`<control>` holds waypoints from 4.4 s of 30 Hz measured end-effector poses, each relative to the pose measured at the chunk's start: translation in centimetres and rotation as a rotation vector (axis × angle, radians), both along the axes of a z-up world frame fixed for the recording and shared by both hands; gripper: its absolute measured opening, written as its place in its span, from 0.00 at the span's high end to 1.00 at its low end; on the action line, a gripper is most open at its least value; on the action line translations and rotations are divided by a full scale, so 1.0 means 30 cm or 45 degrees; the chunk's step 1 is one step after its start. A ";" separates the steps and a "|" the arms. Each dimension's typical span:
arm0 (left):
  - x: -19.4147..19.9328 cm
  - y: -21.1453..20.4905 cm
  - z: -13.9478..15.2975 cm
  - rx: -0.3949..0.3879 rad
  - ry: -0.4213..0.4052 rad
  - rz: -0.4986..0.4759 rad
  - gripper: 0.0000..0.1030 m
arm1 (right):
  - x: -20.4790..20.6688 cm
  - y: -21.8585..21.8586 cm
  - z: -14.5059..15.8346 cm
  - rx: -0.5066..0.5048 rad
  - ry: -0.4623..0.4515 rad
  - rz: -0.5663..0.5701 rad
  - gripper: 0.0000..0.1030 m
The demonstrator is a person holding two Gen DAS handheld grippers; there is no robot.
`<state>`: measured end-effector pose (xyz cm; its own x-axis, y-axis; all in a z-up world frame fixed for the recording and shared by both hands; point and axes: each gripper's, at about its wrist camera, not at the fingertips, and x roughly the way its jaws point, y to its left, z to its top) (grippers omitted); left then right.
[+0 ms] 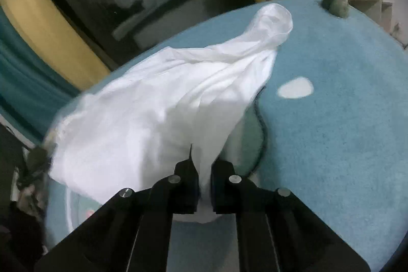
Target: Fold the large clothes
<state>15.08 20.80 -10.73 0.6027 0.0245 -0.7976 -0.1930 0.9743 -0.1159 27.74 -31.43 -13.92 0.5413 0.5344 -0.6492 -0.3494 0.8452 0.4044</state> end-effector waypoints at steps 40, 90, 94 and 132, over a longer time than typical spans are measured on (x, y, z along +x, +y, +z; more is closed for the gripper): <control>0.013 -0.114 -0.013 0.020 0.116 -0.112 0.70 | -0.383 -0.050 0.086 -0.223 -0.155 -0.060 0.45; -0.194 -0.639 0.043 -0.193 -0.192 -0.340 0.68 | -0.433 0.328 0.357 -0.158 -0.422 0.039 0.88; -0.276 -0.533 0.118 -0.204 -0.280 -0.276 0.68 | -0.464 0.486 0.406 -0.252 -0.487 0.162 0.87; -0.424 -0.202 0.205 -0.167 -0.281 -0.198 0.45 | -0.723 0.684 0.320 -0.119 -0.398 0.773 0.17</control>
<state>2.35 14.74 -4.59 0.7501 -0.1760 -0.6374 0.0010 0.9642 -0.2650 6.04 -10.92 -4.32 0.3329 0.7518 -0.5692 -0.8606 0.4889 0.1424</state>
